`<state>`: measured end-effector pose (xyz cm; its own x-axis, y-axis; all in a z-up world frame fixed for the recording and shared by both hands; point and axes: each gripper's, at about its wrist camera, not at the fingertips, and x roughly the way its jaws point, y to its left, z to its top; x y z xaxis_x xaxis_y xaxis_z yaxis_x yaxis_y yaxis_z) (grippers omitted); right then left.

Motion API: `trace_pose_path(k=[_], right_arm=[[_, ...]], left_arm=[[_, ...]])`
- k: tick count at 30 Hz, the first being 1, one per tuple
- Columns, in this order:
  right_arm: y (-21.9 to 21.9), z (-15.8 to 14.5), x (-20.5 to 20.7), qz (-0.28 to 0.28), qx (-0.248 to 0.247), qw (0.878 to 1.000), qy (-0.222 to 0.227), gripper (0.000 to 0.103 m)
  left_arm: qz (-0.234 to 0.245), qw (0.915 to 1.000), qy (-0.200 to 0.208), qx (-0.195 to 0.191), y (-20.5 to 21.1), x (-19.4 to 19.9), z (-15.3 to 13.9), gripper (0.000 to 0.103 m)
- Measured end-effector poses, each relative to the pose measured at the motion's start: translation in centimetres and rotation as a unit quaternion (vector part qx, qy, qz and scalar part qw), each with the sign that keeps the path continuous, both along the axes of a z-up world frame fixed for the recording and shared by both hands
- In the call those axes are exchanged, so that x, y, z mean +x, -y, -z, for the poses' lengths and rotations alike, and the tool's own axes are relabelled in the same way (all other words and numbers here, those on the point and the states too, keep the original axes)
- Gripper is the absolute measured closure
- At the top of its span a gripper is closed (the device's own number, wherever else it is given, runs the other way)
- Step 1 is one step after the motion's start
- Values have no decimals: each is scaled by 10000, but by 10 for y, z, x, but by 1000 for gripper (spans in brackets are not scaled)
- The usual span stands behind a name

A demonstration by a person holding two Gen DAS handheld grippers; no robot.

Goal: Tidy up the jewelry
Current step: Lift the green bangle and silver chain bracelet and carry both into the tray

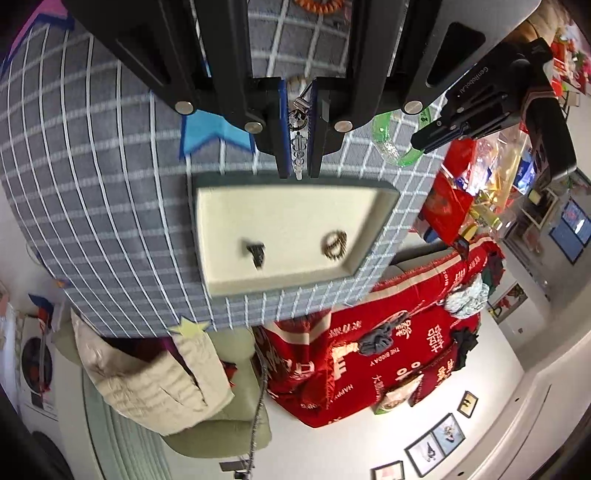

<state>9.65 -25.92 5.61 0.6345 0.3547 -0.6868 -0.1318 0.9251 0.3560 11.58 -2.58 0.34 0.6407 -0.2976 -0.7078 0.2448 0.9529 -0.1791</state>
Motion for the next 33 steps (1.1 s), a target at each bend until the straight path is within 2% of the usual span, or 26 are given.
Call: trace_pose_path(k=[5,10,16,23,30,33], right_arm=[[-11,-10,40,-115,55,9999,56,94],[-22,-1,78,-210,238,9995,-57,94],[-28,31,118,-222,473,9979,-385,94],[-9,81,154,131,382,9956,-845,94],[17,103,171,510,239,9939,-943,94],[24,109,177,676,110,9930,-965,94]], left_arm=[[-127,9999,88,31,-4,36,-7,74],[-208,9997,43,118,-4,75,-6,74],[-259,9990,-188,327,2,121,15,74],[-213,9966,-532,588,14,152,49,74],[-322,9927,-659,959,25,172,70,74],[-351,9917,-715,1007,28,180,75,74]])
